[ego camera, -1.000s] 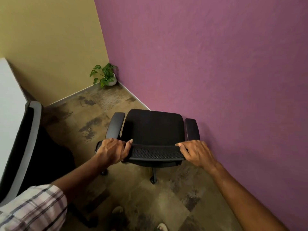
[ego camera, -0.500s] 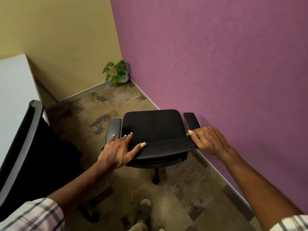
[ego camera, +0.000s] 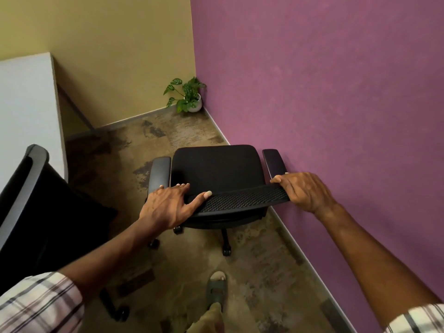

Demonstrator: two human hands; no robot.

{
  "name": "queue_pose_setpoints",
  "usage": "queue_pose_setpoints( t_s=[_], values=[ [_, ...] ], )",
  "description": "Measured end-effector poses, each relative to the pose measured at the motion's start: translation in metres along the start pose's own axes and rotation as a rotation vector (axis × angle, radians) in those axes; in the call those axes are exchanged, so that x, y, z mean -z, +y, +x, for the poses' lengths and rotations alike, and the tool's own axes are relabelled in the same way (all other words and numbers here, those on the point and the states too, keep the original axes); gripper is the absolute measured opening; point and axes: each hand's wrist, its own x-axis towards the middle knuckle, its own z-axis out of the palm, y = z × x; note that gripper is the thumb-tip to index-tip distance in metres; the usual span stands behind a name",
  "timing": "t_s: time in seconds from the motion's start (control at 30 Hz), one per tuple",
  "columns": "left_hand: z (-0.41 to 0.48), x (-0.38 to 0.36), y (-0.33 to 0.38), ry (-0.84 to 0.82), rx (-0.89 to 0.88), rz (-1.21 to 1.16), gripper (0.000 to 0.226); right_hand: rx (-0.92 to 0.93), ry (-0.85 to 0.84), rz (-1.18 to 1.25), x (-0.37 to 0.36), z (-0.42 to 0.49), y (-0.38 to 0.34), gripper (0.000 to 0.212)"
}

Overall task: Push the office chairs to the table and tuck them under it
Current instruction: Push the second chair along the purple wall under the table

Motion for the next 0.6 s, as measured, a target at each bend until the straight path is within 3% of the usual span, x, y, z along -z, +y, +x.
queue_pose_setpoints(
  t_s=[0.13,0.3,0.4,0.5,0.6],
  values=[
    [0.041,-0.009,-0.004,0.024,0.049,-0.002,0.096,0.014,-0.016,-0.028,-0.016,0.053,0.006,0.088],
    [0.084,-0.011,-0.009,0.019,0.089,-0.005,0.102,0.149,0.077,0.011,-0.030,0.103,0.013,0.045],
    [0.142,0.006,-0.019,0.050,0.217,-0.011,0.105,0.204,0.018,-0.005,-0.022,0.197,0.038,0.047],
    [0.164,0.011,-0.012,0.062,0.273,-0.026,0.092,0.261,-0.021,-0.058,-0.023,0.246,0.058,0.055],
    [0.189,0.013,0.003,0.072,0.333,-0.023,0.086,0.332,-0.044,-0.068,-0.022,0.284,0.082,0.051]
  ],
)
